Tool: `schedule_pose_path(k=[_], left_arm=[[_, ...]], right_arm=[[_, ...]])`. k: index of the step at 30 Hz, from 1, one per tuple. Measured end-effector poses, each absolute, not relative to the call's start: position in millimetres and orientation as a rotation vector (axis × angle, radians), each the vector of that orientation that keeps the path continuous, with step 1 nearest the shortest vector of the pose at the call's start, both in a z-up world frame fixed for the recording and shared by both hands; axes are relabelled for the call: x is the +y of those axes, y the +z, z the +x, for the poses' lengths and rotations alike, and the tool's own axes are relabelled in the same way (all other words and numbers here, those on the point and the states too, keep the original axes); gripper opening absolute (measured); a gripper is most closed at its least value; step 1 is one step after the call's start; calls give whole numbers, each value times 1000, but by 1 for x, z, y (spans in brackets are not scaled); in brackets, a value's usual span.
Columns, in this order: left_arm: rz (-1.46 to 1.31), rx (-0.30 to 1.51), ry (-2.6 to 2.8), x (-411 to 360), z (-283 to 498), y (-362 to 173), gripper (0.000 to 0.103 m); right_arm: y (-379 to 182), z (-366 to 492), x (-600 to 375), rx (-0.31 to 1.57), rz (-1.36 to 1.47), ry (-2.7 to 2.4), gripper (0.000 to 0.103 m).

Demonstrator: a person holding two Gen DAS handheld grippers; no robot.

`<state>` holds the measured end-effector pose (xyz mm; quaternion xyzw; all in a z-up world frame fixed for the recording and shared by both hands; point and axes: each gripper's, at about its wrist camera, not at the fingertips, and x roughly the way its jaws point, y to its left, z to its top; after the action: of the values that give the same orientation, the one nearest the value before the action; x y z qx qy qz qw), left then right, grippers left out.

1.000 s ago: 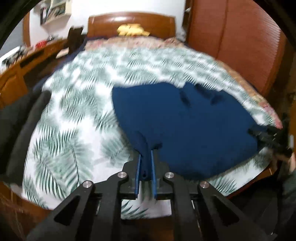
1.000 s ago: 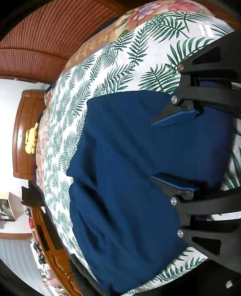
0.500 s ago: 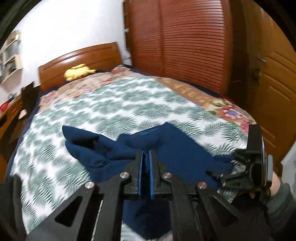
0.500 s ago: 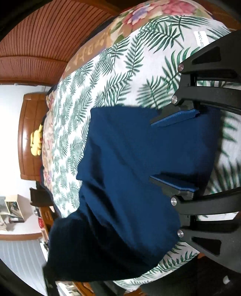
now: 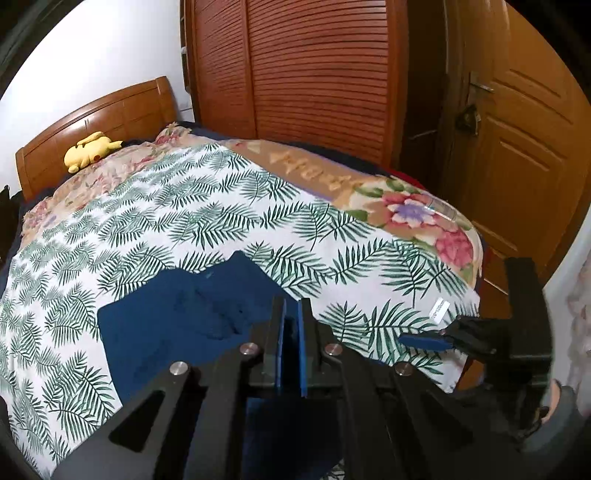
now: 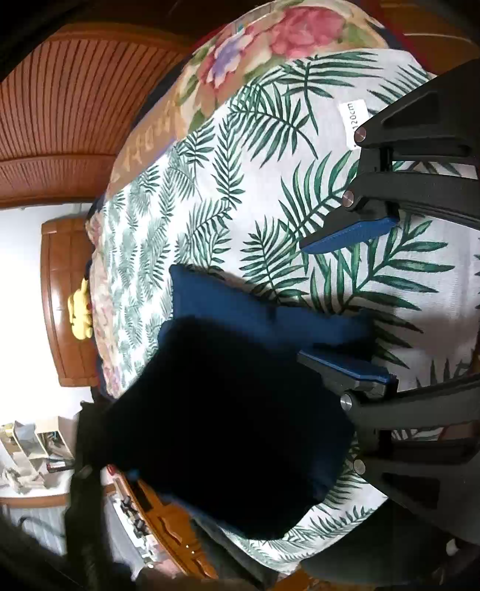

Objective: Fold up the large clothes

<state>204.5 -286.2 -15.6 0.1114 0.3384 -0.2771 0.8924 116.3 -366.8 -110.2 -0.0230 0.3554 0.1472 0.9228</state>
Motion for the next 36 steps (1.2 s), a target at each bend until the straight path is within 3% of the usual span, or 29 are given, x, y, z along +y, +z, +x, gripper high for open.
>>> schedule_pose_path(k=[6,21,36], left_arm=[[229,758,-593,-284,199,-24,6],[187,687,-535,-214,156,-8,20],[88,788,-369,-125,158,-72,22]], right_arm=[[-107,115,-360,717,-76,303,54],[-100,115,-347,667,-114,315,54],[-80,123,-312,611,-110,392,54]])
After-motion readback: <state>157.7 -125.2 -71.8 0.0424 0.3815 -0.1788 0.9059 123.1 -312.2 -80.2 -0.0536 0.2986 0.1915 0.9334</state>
